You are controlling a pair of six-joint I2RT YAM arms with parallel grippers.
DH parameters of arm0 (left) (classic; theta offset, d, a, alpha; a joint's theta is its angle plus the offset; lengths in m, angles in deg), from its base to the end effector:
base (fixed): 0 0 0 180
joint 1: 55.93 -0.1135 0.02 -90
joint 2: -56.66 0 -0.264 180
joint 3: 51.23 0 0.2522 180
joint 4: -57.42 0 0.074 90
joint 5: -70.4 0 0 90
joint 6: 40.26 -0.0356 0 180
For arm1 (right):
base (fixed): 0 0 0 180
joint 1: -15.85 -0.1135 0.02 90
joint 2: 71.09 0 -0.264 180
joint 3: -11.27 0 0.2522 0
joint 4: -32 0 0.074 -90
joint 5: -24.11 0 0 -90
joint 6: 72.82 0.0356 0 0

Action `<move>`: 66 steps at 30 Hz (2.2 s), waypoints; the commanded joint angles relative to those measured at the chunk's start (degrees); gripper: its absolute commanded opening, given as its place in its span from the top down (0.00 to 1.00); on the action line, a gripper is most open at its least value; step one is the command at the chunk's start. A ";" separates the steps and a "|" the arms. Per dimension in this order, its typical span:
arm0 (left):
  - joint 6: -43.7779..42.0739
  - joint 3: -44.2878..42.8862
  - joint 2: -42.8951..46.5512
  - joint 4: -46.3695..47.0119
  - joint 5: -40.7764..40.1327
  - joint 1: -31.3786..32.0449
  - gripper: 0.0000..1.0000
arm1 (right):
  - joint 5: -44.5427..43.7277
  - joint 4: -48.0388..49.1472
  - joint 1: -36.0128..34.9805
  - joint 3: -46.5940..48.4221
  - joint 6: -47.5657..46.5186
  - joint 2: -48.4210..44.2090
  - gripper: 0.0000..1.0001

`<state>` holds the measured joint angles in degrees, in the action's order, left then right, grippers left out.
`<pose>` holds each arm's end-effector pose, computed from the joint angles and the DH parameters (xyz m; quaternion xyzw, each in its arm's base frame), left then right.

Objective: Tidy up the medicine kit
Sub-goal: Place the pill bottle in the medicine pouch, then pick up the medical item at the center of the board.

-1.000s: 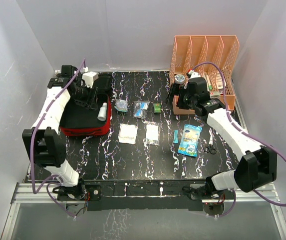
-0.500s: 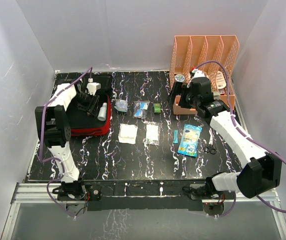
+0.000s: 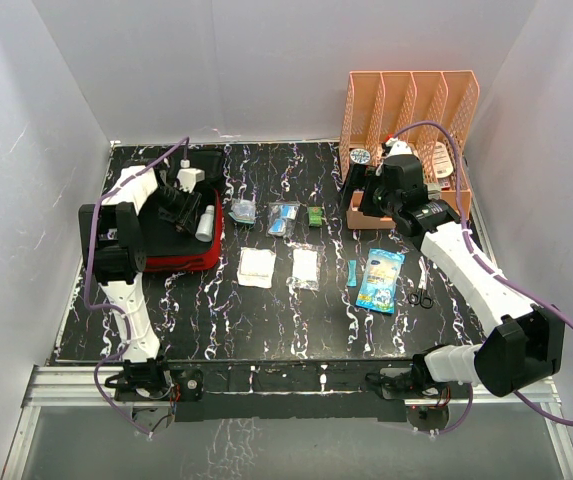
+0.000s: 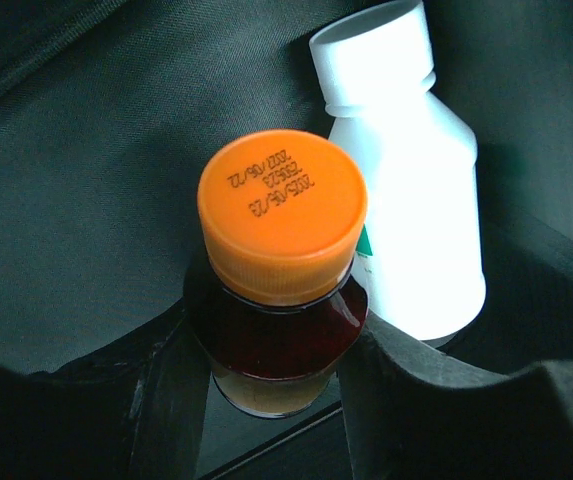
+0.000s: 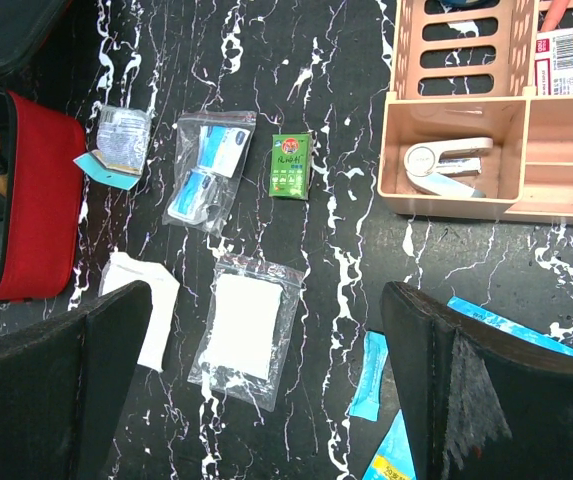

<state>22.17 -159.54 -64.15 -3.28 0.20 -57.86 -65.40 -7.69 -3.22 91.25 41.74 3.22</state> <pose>0.4327 0.0025 0.1827 0.2407 0.9447 -0.1278 0.1825 0.2744 0.0952 0.3313 0.0403 0.8821 0.1779 0.4343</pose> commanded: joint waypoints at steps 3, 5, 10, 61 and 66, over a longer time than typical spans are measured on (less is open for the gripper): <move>1.53 -2.88 1.49 -3.45 2.21 0.10 0.78 | -1.27 1.41 -0.18 1.51 0.23 -1.84 0.02; 1.55 -2.63 1.96 -3.95 2.44 0.18 0.69 | -0.98 1.57 -0.18 1.28 0.23 -1.73 0.02; 1.71 -1.08 2.90 -4.01 2.03 0.15 0.44 | -0.37 2.03 -0.18 0.94 0.31 -1.45 0.02; 48.48 -35.08 -12.20 11.13 -13.72 35.01 0.26 | -13.01 -8.88 -0.18 1.22 0.97 -12.03 0.02; 53.51 -36.01 -16.25 10.55 -12.13 35.97 0.29 | -14.51 -11.00 -0.18 1.03 1.92 -12.97 0.02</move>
<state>69.77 -194.59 -78.14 7.78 -13.86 -23.33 -76.74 -17.31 -3.22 91.18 42.48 -8.41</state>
